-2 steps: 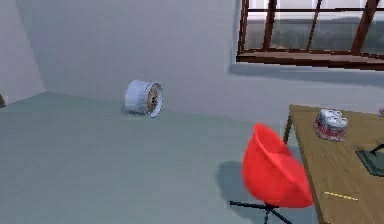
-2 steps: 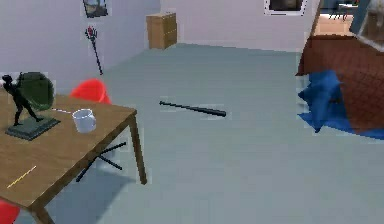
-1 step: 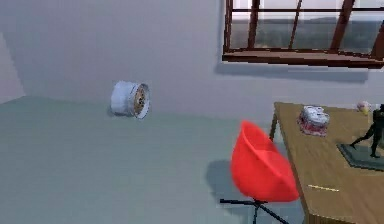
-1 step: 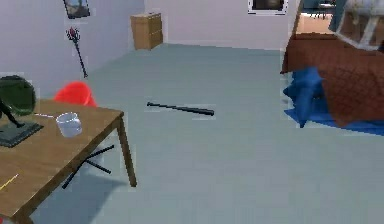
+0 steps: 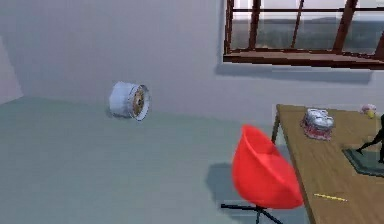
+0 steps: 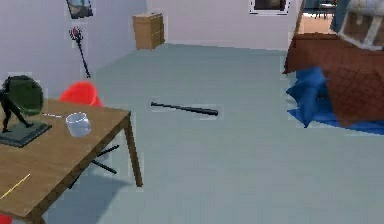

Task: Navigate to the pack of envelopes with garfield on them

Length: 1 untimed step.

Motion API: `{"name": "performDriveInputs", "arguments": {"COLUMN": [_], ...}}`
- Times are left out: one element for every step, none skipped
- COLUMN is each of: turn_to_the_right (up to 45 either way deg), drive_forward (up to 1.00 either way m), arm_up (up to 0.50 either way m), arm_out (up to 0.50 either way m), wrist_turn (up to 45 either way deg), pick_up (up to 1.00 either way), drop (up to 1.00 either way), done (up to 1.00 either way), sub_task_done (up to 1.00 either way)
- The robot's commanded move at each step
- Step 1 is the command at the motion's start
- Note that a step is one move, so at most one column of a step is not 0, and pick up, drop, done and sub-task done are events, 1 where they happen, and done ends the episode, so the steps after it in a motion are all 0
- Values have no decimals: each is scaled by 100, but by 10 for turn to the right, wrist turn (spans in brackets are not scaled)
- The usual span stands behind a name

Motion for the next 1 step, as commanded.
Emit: {"name": "performDriveInputs", "arguments": {"turn_to_the_right": [-450], "drive_forward": [0], "arm_up": [0], "arm_out": [0], "wrist_turn": [0], "pick_up": [0], "drop": [0], "done": [0], "sub_task_done": [0]}}
